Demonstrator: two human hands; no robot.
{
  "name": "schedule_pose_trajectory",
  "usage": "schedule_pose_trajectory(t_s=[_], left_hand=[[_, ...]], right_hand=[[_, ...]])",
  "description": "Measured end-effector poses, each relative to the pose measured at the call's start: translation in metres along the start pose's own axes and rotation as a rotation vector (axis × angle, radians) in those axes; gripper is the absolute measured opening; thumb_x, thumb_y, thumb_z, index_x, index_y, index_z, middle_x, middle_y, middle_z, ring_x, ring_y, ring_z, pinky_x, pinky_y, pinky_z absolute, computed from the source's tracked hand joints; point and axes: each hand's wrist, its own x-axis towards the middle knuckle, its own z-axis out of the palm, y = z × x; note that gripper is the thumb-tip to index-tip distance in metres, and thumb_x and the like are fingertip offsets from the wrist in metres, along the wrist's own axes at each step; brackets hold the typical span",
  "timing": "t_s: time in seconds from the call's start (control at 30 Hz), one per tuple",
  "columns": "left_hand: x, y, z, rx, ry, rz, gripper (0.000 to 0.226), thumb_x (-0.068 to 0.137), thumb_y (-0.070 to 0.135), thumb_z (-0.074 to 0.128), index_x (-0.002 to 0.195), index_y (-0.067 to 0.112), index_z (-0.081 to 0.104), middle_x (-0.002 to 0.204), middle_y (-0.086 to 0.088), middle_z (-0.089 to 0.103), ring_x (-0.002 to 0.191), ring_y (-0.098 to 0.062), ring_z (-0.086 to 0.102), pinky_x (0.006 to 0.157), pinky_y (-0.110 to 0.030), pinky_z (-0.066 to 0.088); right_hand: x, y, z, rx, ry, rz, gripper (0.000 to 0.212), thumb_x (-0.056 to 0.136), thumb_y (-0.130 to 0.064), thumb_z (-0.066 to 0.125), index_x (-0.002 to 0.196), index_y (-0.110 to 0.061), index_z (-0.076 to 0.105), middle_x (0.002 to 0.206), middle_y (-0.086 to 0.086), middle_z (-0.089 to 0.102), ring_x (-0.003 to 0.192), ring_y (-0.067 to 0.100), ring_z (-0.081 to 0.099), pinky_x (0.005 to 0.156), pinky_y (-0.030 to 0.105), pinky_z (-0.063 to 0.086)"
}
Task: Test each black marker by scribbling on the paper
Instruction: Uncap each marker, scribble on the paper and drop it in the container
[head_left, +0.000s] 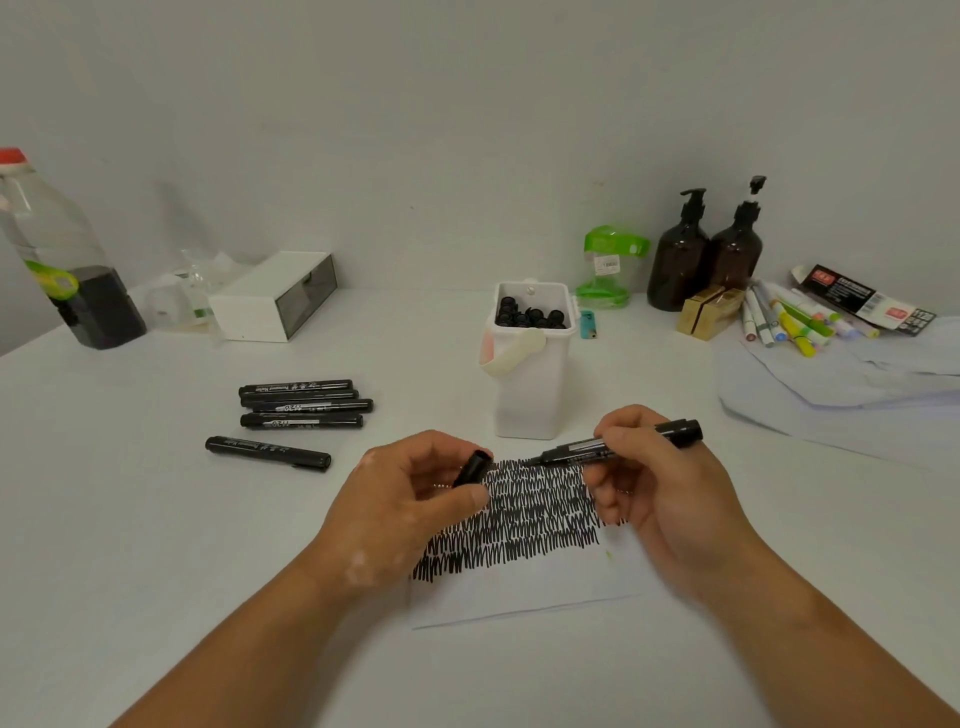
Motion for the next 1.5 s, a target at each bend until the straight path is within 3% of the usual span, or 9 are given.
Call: schedule_pose_trajectory(t_s=[0.07, 0.23, 0.43, 0.53, 0.63, 0.87, 1.3, 1.4, 1.5], left_hand=[[-0.001, 0.001, 0.001, 0.014, -0.011, 0.018, 0.025, 0.087, 0.013, 0.074, 0.101, 0.034, 0.075, 0.101, 0.004, 0.077, 0.098, -0.013, 0.072, 0.086, -0.024, 0.053], [-0.002, 0.001, 0.001, 0.062, -0.059, 0.039, 0.023, 0.094, 0.019, 0.068, 0.109, 0.036, 0.073, 0.102, 0.005, 0.076, 0.1, -0.013, 0.069, 0.089, -0.03, 0.05], [-0.002, 0.001, 0.005, 0.175, -0.133, 0.109, 0.021, 0.094, 0.032, 0.062, 0.113, 0.039, 0.071, 0.104, 0.009, 0.074, 0.095, -0.014, 0.067, 0.086, -0.024, 0.052], [-0.004, 0.002, 0.006, 0.139, -0.148, 0.147, 0.019, 0.094, 0.035, 0.056, 0.107, 0.036, 0.07, 0.084, 0.018, 0.069, 0.077, -0.003, 0.061, 0.074, -0.014, 0.045], [-0.006, 0.002, 0.008, 0.036, -0.131, 0.165, 0.017, 0.096, 0.035, 0.05, 0.099, 0.027, 0.065, 0.067, 0.01, 0.052, 0.065, -0.013, 0.045, 0.064, -0.02, 0.039], [-0.009, 0.005, 0.017, -0.111, -0.109, 0.156, 0.024, 0.1, 0.035, 0.045, 0.087, 0.015, 0.051, 0.061, 0.004, 0.04, 0.06, -0.019, 0.033, 0.058, -0.031, 0.033], [-0.009, 0.004, 0.021, -0.107, -0.105, 0.184, 0.026, 0.098, 0.043, 0.046, 0.082, 0.021, 0.048, 0.06, 0.006, 0.041, 0.058, -0.018, 0.034, 0.059, -0.035, 0.033], [-0.006, 0.0, 0.02, -0.151, -0.13, 0.174, 0.03, 0.099, 0.041, 0.047, 0.09, 0.013, 0.048, 0.06, 0.006, 0.044, 0.059, -0.018, 0.037, 0.06, -0.033, 0.035], [-0.002, 0.0, 0.017, -0.185, -0.119, 0.166, 0.026, 0.092, 0.044, 0.055, 0.1, 0.019, 0.054, 0.066, 0.0, 0.058, 0.064, -0.02, 0.047, 0.064, -0.028, 0.041]], right_hand=[[-0.001, -0.001, 0.001, -0.032, 0.009, -0.034, 0.016, 0.086, -0.011, 0.067, 0.072, -0.018, 0.069, 0.061, 0.013, 0.062, 0.047, 0.019, 0.051, 0.041, 0.028, 0.042], [-0.003, -0.003, 0.003, -0.048, 0.003, -0.062, 0.005, 0.076, -0.02, 0.07, 0.073, -0.019, 0.074, 0.062, 0.011, 0.064, 0.048, 0.017, 0.053, 0.042, 0.026, 0.043], [-0.005, 0.002, 0.005, -0.094, -0.082, -0.042, 0.009, 0.076, -0.021, 0.074, 0.082, -0.015, 0.077, 0.069, 0.016, 0.07, 0.053, 0.019, 0.058, 0.045, 0.026, 0.046], [-0.008, 0.001, 0.008, -0.161, -0.153, -0.029, 0.029, 0.068, -0.03, 0.08, 0.092, -0.014, 0.079, 0.077, 0.019, 0.074, 0.058, 0.02, 0.062, 0.048, 0.028, 0.048], [-0.008, -0.001, 0.007, -0.231, -0.166, -0.01, 0.035, 0.064, -0.031, 0.084, 0.096, -0.019, 0.081, 0.081, 0.026, 0.072, 0.061, 0.019, 0.063, 0.051, 0.028, 0.049], [-0.011, 0.004, 0.014, -0.314, -0.199, -0.083, 0.013, 0.075, -0.024, 0.077, 0.088, -0.021, 0.076, 0.059, -0.003, 0.062, 0.05, 0.015, 0.045, 0.046, 0.027, 0.037], [-0.013, 0.001, 0.02, -0.328, -0.163, -0.126, 0.003, 0.075, -0.019, 0.073, 0.078, -0.019, 0.073, 0.053, -0.005, 0.057, 0.047, 0.014, 0.042, 0.046, 0.023, 0.035], [-0.013, 0.002, 0.021, -0.328, -0.151, -0.138, 0.005, 0.075, -0.021, 0.074, 0.079, -0.02, 0.073, 0.054, -0.006, 0.058, 0.047, 0.013, 0.043, 0.046, 0.023, 0.035], [-0.013, 0.001, 0.023, -0.323, -0.154, -0.123, 0.008, 0.075, -0.025, 0.075, 0.082, -0.022, 0.071, 0.06, -0.003, 0.063, 0.049, 0.014, 0.042, 0.046, 0.023, 0.036]])
